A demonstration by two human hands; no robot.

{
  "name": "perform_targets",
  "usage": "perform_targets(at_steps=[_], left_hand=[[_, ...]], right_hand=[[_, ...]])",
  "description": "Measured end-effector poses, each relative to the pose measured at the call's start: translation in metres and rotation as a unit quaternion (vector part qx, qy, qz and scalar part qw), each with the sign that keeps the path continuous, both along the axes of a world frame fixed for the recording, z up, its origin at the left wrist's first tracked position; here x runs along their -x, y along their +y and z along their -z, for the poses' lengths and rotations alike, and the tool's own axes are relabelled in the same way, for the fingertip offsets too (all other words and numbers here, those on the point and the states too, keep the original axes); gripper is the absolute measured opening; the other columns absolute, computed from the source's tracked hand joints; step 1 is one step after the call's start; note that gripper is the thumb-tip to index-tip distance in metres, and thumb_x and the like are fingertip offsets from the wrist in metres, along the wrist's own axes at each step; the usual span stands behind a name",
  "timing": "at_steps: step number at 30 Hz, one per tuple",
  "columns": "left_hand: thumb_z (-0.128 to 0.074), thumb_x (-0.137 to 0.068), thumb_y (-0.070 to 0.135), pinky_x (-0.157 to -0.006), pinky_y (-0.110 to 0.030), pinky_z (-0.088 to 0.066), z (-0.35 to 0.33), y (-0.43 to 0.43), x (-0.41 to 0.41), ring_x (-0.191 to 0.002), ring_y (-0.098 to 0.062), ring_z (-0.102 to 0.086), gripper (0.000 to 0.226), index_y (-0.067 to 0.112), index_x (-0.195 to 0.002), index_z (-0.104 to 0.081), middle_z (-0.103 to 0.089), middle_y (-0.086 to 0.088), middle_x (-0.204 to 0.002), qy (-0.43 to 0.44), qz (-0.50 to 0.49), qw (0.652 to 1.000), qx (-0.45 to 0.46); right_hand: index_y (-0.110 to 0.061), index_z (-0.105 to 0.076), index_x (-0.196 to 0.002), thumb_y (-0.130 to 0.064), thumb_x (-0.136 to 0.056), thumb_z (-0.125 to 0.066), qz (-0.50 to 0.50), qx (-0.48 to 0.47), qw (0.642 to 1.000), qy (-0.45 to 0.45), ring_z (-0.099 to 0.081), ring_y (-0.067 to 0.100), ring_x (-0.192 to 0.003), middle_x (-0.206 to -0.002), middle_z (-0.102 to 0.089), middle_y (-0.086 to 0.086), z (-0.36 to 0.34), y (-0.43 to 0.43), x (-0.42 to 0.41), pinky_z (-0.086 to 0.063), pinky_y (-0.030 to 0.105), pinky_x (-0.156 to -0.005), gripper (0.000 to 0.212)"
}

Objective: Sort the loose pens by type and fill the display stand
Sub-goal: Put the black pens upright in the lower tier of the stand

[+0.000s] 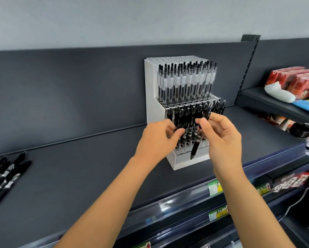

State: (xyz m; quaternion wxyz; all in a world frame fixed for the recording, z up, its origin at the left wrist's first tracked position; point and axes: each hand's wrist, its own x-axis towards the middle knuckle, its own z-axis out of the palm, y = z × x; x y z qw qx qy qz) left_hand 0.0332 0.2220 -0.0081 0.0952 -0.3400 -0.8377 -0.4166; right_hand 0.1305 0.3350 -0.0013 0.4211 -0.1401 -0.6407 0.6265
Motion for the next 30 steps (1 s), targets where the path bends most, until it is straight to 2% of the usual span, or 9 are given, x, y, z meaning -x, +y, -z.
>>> perform_targets(at_steps=[3, 5, 9, 13, 15, 17, 21, 25, 30], left_hand=[[-0.074, -0.082, 0.033, -0.066, -0.021, -0.053, -0.021, -0.011, -0.008, -0.069, -0.014, -0.063, 0.023, 0.017, -0.098, -0.070, -0.070, 0.004, -0.080, -0.065, 0.130, 0.986, -0.078], [-0.074, -0.083, 0.027, -0.068, -0.018, -0.052, -0.028, -0.014, -0.008, -0.074, -0.012, -0.065, 0.021, 0.017, -0.101, -0.069, -0.070, 0.003, -0.083, -0.040, 0.162, 0.984, -0.068], [-0.072, -0.085, 0.019, -0.068, -0.018, -0.053, -0.024, -0.016, 0.000, -0.072, -0.007, -0.065, 0.010, 0.012, -0.092, -0.070, -0.070, 0.007, -0.079, 0.002, 0.133, 0.987, -0.085], [-0.072, -0.086, 0.019, -0.070, -0.017, -0.054, -0.004, -0.011, 0.005, -0.071, -0.004, -0.066, 0.014, 0.006, -0.092, -0.071, -0.070, 0.004, -0.078, -0.023, 0.048, 0.988, -0.144], [-0.071, -0.087, 0.020, -0.070, -0.014, -0.054, 0.004, -0.007, 0.006, -0.071, -0.002, -0.066, 0.018, 0.004, -0.093, -0.071, -0.071, 0.003, -0.078, -0.025, 0.032, 0.989, -0.141], [-0.070, -0.087, 0.020, -0.069, -0.016, -0.055, 0.007, -0.006, 0.007, -0.069, -0.003, -0.066, 0.017, 0.003, -0.092, -0.071, -0.071, 0.001, -0.077, -0.022, 0.029, 0.989, -0.143], [-0.069, -0.088, 0.020, -0.065, -0.009, -0.048, -0.006, -0.009, 0.011, -0.062, 0.002, -0.058, 0.017, 0.004, -0.092, -0.071, -0.068, 0.002, -0.076, 0.044, 0.008, 0.993, -0.111], [-0.069, -0.088, 0.028, -0.065, -0.002, -0.041, -0.013, -0.008, 0.016, -0.063, 0.002, -0.054, 0.023, 0.009, -0.099, -0.072, -0.071, 0.002, -0.086, 0.045, 0.006, 0.999, -0.025], [-0.069, -0.087, 0.031, -0.062, -0.009, -0.042, 0.006, -0.005, 0.011, -0.061, 0.003, -0.052, 0.023, 0.012, -0.099, -0.072, -0.073, 0.001, -0.091, 0.025, 0.001, 0.999, 0.025]], right_hand=[[-0.019, -0.065, -0.101, -0.015, -0.089, -0.065, -0.041, 0.027, 0.999, 0.023, -0.068, 0.010, -0.085, -0.098, -0.070, 0.002, -0.009, -0.005, 0.003, -0.056, 0.030, -0.075, 0.013], [-0.009, -0.066, -0.108, -0.011, -0.089, -0.064, -0.063, 0.022, 0.997, 0.031, -0.065, 0.004, -0.076, -0.096, -0.066, 0.003, -0.017, -0.010, 0.007, -0.058, 0.029, -0.069, 0.018], [-0.022, -0.064, -0.112, -0.012, -0.093, -0.059, -0.082, -0.025, 0.996, 0.013, -0.067, 0.007, -0.087, -0.110, -0.065, 0.005, -0.022, -0.013, 0.013, -0.058, 0.026, -0.072, 0.022], [-0.017, -0.059, -0.125, -0.018, -0.094, -0.058, -0.043, -0.102, 0.993, -0.049, -0.065, 0.012, -0.096, -0.099, -0.065, -0.006, -0.010, -0.006, 0.010, -0.056, 0.032, -0.085, 0.031], [-0.019, -0.060, -0.123, -0.019, -0.093, -0.060, -0.013, -0.143, 0.987, -0.072, -0.063, 0.002, -0.092, -0.096, -0.067, -0.008, -0.001, -0.002, 0.007, -0.052, 0.020, -0.083, 0.029], [-0.018, -0.059, -0.123, -0.017, -0.093, -0.060, 0.004, -0.171, 0.981, -0.092, -0.059, -0.007, -0.085, -0.095, -0.066, -0.009, 0.007, 0.002, 0.003, -0.044, 0.006, -0.073, 0.030], [-0.021, -0.058, -0.124, -0.021, -0.092, -0.061, 0.021, -0.213, 0.967, -0.140, -0.059, -0.003, -0.090, -0.098, -0.064, -0.010, 0.017, 0.007, 0.000, -0.044, 0.004, -0.072, 0.032], [-0.022, -0.057, -0.125, -0.025, -0.092, -0.060, 0.021, -0.259, 0.950, -0.175, -0.059, 0.006, -0.095, -0.102, -0.064, -0.009, 0.024, 0.008, -0.001, -0.048, 0.021, -0.084, 0.033], [-0.020, -0.050, -0.135, -0.031, -0.094, -0.056, 0.019, -0.367, 0.898, -0.241, -0.052, 0.009, -0.112, -0.122, -0.059, -0.005, 0.028, 0.007, -0.002, -0.036, 0.017, -0.088, 0.042]])
